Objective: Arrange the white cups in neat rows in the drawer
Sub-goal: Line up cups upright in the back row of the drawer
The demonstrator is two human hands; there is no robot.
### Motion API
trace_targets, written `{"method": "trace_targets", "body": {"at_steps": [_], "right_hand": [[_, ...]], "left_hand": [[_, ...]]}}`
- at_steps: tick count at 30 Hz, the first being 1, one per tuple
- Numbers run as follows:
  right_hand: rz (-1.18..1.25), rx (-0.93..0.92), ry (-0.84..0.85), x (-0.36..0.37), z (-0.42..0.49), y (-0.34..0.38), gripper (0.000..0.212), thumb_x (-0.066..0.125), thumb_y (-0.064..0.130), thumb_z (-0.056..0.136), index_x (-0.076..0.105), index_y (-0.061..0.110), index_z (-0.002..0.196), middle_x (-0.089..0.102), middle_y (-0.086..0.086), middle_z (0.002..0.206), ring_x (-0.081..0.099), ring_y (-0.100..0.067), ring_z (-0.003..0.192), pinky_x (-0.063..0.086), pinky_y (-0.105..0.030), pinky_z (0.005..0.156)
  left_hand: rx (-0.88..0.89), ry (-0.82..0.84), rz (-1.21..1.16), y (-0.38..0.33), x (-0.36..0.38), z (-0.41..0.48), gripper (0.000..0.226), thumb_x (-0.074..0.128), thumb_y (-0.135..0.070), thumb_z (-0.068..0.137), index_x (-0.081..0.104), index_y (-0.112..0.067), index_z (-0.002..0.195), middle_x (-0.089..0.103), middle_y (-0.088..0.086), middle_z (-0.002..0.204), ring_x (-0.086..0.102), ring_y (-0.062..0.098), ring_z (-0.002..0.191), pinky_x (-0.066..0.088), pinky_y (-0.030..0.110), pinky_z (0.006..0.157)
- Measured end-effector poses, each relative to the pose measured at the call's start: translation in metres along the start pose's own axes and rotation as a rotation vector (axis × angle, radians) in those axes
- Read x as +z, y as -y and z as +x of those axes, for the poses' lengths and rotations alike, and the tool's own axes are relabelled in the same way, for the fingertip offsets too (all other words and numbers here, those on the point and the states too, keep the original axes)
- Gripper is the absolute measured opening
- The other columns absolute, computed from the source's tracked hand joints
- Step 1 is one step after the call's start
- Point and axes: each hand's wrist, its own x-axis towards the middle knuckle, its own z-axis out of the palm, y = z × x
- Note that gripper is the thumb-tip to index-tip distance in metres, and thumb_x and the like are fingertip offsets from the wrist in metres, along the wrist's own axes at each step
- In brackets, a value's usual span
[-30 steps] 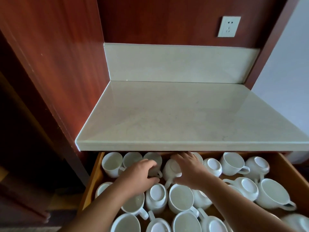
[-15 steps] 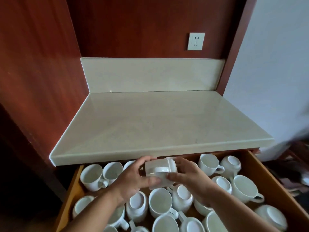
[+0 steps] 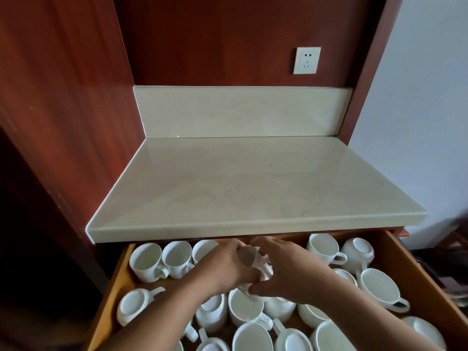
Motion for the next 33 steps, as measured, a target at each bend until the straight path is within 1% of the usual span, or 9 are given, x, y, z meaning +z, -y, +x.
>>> {"method": "trace_targets", "body": {"at_steps": [5,8,10,15,17,19,25,29,33], "right_hand": [[0.005,0.050,-0.012,0.019,0.006,0.006,0.085,0.070,0.063,0.066,0.035,0.041,0.140,0.052,0.011,0.130,0.059,-0.017,0.111,0.053,-0.035,0.088],[0.049,0.113,-0.073,0.031,0.008,0.002,0.084,0.068,0.062,0.071,0.034,0.033,0.143,0.043,0.006,0.135,0.057,-0.021,0.113,0.052,-0.033,0.086],[0.146,0.209,-0.109,0.038,0.007,-0.002,0.087,0.071,0.060,0.071,0.033,0.030,0.143,0.038,0.008,0.133,0.053,-0.018,0.110,0.047,-0.027,0.082],[0.356,0.341,-0.265,0.065,0.009,-0.003,0.082,0.082,0.053,0.066,0.035,0.036,0.131,0.040,0.012,0.122,0.047,-0.009,0.100,0.039,-0.023,0.078],[0.419,0.370,-0.308,0.072,0.014,0.003,0.084,0.085,0.052,0.066,0.037,0.033,0.132,0.041,0.011,0.124,0.045,-0.008,0.102,0.036,-0.022,0.081],[0.433,0.382,-0.323,0.077,0.021,0.009,0.090,0.084,0.054,0.066,0.038,0.027,0.137,0.042,0.010,0.128,0.047,-0.008,0.104,0.037,-0.023,0.083],[0.363,0.415,-0.254,0.097,0.035,0.020,0.098,0.079,0.062,0.067,0.029,0.031,0.145,0.032,0.010,0.139,0.056,-0.019,0.119,0.051,-0.041,0.091],[0.326,0.441,-0.234,0.102,0.042,0.022,0.099,0.076,0.061,0.070,0.024,0.029,0.149,0.031,0.006,0.144,0.057,-0.026,0.121,0.052,-0.042,0.091],[0.237,0.397,-0.225,0.103,0.050,0.024,0.091,0.073,0.059,0.072,0.025,0.032,0.145,0.037,0.005,0.134,0.061,-0.028,0.110,0.053,-0.040,0.085]], "left_hand": [[0.061,0.016,0.044,-0.003,0.001,0.008,0.055,0.075,-0.044,0.053,0.063,-0.035,0.106,0.070,-0.013,0.094,0.067,0.005,0.082,0.053,0.029,0.068],[0.130,0.020,-0.044,0.012,-0.006,0.008,0.072,0.078,-0.051,0.054,0.060,-0.042,0.123,0.069,-0.020,0.110,0.065,-0.005,0.096,0.054,0.022,0.083],[0.147,-0.013,-0.109,0.038,-0.020,0.007,0.072,0.078,-0.053,0.059,0.058,-0.044,0.127,0.066,-0.023,0.117,0.061,-0.010,0.102,0.054,0.023,0.090],[0.142,-0.274,0.259,0.114,-0.054,0.018,0.032,0.073,-0.017,0.083,0.071,-0.033,0.112,0.061,-0.021,0.107,0.061,0.003,0.102,0.050,0.026,0.090],[0.183,-0.271,0.341,0.129,-0.060,0.022,0.023,0.071,-0.025,0.086,0.071,-0.031,0.108,0.060,-0.021,0.109,0.060,0.004,0.105,0.051,0.028,0.090],[0.260,-0.249,0.419,0.136,-0.062,0.025,0.026,0.062,-0.035,0.084,0.070,-0.027,0.107,0.061,-0.018,0.110,0.059,0.008,0.106,0.052,0.032,0.089],[0.484,-0.230,0.642,0.152,-0.048,0.039,0.032,0.059,-0.031,0.081,0.071,-0.026,0.111,0.068,-0.009,0.114,0.058,0.017,0.113,0.047,0.034,0.100],[0.503,-0.228,0.714,0.150,-0.042,0.047,0.032,0.051,-0.040,0.081,0.072,-0.030,0.103,0.068,-0.010,0.107,0.060,0.015,0.111,0.048,0.038,0.098],[0.482,-0.159,0.796,0.151,-0.039,0.059,0.023,0.056,-0.034,0.081,0.073,-0.028,0.096,0.068,-0.006,0.102,0.061,0.021,0.105,0.051,0.042,0.097]]}}
